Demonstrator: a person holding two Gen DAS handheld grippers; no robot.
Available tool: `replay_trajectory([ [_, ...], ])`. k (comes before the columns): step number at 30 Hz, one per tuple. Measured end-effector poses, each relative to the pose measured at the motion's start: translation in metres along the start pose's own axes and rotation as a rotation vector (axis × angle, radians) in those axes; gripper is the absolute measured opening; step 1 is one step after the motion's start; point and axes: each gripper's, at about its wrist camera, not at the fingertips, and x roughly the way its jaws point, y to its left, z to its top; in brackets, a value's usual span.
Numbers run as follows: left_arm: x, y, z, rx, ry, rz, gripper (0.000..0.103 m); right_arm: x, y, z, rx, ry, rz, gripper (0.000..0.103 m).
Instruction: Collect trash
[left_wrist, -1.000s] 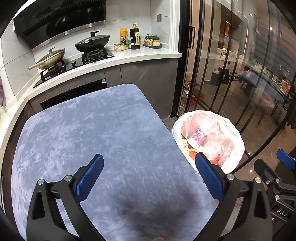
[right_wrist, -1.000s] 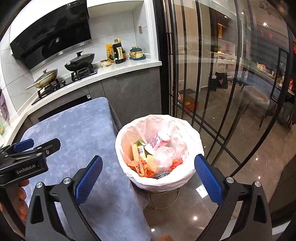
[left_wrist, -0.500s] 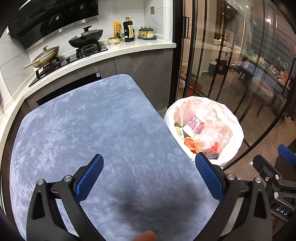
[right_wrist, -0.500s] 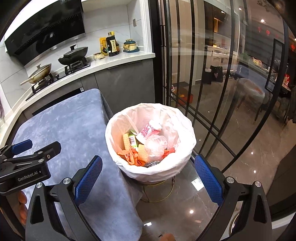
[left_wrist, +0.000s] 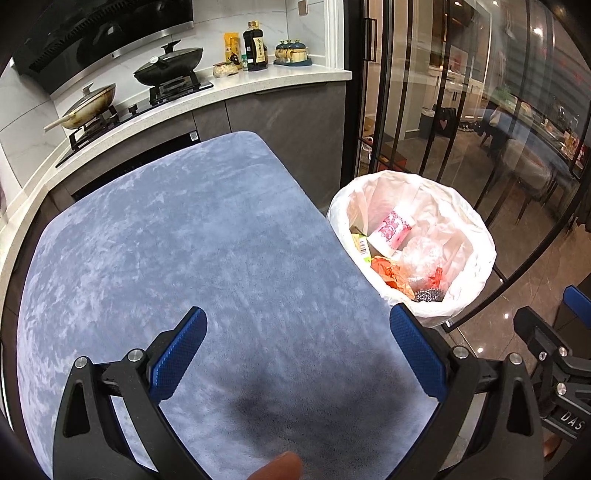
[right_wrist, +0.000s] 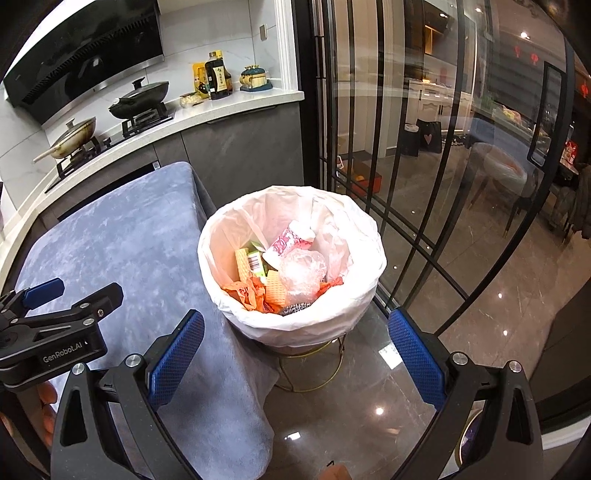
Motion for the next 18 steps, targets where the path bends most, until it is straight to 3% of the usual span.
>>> replay_trajectory([
  [18,0.011,0.004,-0.009,-0.009,0.026,0.009,0.095,0.011,0.015,-0.007,-0.019,0.037,-0.001,0.096],
])
